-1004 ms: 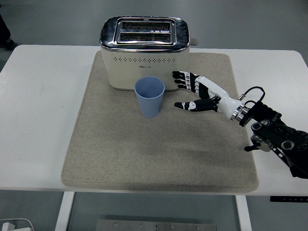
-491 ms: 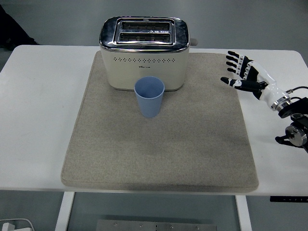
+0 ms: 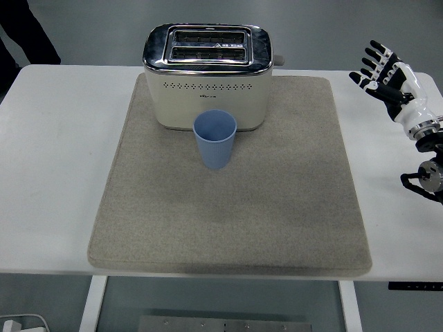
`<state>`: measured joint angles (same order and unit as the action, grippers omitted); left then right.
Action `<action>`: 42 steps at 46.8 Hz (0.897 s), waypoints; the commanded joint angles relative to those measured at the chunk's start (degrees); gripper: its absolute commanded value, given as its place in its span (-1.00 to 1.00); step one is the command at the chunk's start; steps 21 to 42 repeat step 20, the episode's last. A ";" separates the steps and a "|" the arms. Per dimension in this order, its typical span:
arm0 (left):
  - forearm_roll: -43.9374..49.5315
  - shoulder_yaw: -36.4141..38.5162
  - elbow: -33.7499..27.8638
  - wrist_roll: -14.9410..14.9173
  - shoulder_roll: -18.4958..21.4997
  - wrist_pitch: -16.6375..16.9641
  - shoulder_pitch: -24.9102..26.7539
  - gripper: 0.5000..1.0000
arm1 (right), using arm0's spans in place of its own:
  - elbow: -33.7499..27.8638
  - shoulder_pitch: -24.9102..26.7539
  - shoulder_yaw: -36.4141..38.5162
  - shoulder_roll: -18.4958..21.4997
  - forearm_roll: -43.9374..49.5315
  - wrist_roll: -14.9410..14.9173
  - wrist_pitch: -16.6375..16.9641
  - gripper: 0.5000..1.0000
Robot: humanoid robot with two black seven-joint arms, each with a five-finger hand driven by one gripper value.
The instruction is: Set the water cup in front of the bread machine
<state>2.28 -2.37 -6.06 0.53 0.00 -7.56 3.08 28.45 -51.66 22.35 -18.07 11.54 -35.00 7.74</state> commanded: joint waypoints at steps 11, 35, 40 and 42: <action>-0.08 0.00 0.00 0.00 0.00 0.00 -0.09 1.00 | 0.02 -2.12 0.06 1.19 -10.13 8.45 -2.38 0.67; 0.01 0.00 0.00 0.00 0.00 0.00 0.00 1.00 | 0.02 -2.48 -0.03 4.18 -10.75 10.04 -2.73 0.67; 0.01 0.00 0.00 0.00 0.00 0.00 0.00 1.00 | 0.02 -2.48 -0.03 4.18 -10.75 10.04 -2.73 0.67; 0.01 0.00 0.00 0.00 0.00 0.00 0.00 1.00 | 0.02 -2.48 -0.03 4.18 -10.75 10.04 -2.73 0.67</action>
